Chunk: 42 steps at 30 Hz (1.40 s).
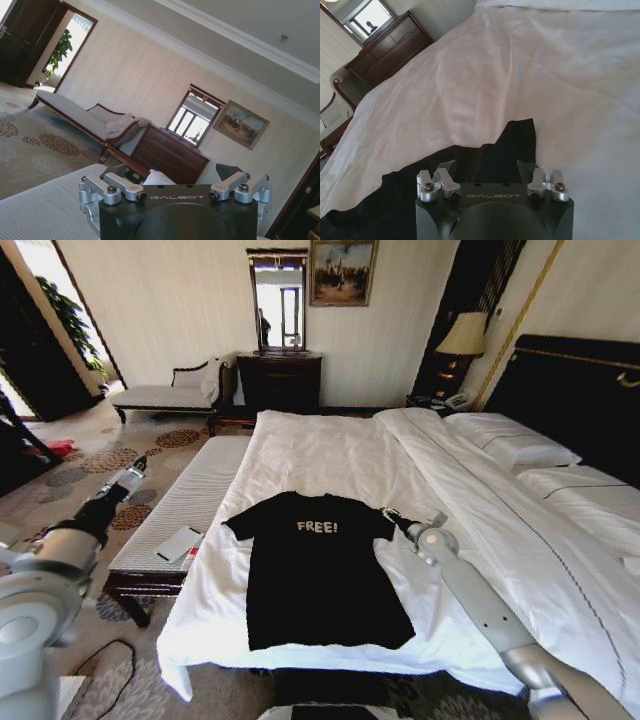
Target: Fold the clothes on the bed.
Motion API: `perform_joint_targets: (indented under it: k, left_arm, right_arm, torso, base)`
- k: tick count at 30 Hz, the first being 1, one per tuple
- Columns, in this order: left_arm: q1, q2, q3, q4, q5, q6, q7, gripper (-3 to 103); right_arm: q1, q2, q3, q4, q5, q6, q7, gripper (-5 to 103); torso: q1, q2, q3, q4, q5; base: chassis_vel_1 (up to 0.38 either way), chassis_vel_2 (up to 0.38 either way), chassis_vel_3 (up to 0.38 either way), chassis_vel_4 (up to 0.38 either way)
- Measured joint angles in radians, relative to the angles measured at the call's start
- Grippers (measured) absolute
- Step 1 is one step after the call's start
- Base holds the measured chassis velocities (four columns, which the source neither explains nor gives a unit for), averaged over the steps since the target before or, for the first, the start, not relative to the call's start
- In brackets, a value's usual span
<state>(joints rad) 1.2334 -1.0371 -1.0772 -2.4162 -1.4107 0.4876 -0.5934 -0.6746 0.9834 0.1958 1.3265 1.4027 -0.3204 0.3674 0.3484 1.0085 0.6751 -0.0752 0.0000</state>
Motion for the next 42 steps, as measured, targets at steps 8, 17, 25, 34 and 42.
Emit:
perform_joint_targets:
  k: [8, 17, 25, 34, 42]
  left_arm:
    - [-0.008, 0.007, 0.0, 0.014, -0.001, 0.0, 0.0, 100]
    - [-0.012, 0.003, 0.015, 0.021, 0.008, 0.0, 0.002, 100]
    - [-0.008, -0.002, 0.025, 0.02, 0.017, 0.0, 0.003, 100]
    - [0.005, 0.002, 0.013, 0.011, 0.017, 0.0, 0.004, 100]
    - [0.007, 0.004, 0.008, 0.012, 0.016, 0.0, 0.004, 100]
  right_arm:
    - [0.009, 0.024, -0.001, -0.056, -0.029, 0.003, -0.022, 47]
    - [-0.002, 0.026, 0.001, -0.059, -0.049, 0.007, -0.031, 20]
    - [-0.001, 0.002, 0.014, -0.064, -0.079, 0.018, -0.02, 13]
    - [0.015, 0.016, 0.017, -0.139, -0.081, 0.019, -0.006, 40]
    - [0.014, 0.024, 0.022, -0.145, -0.074, 0.019, -0.013, 73]
  torso:
    - [0.0, 0.0, 0.0, 0.0, 0.0]
    - [0.0, 0.0, 0.0, 0.0001, 0.0]
    - [0.0, 0.0, 0.0, -0.0001, 0.0]
    - [0.0, 0.0, 0.0, 0.0001, 0.0]
    - [0.0, 0.0, 0.0, 0.0, 0.0]
  base:
    - [0.0, 0.0, 0.0, 0.0]
    - [0.0, 0.0, 0.0, 0.0]
    - [0.0, 0.0, 0.0, 0.0]
    - [0.0, 0.0, 0.0, 0.0]
    - [0.0, 0.0, 0.0, 0.0]
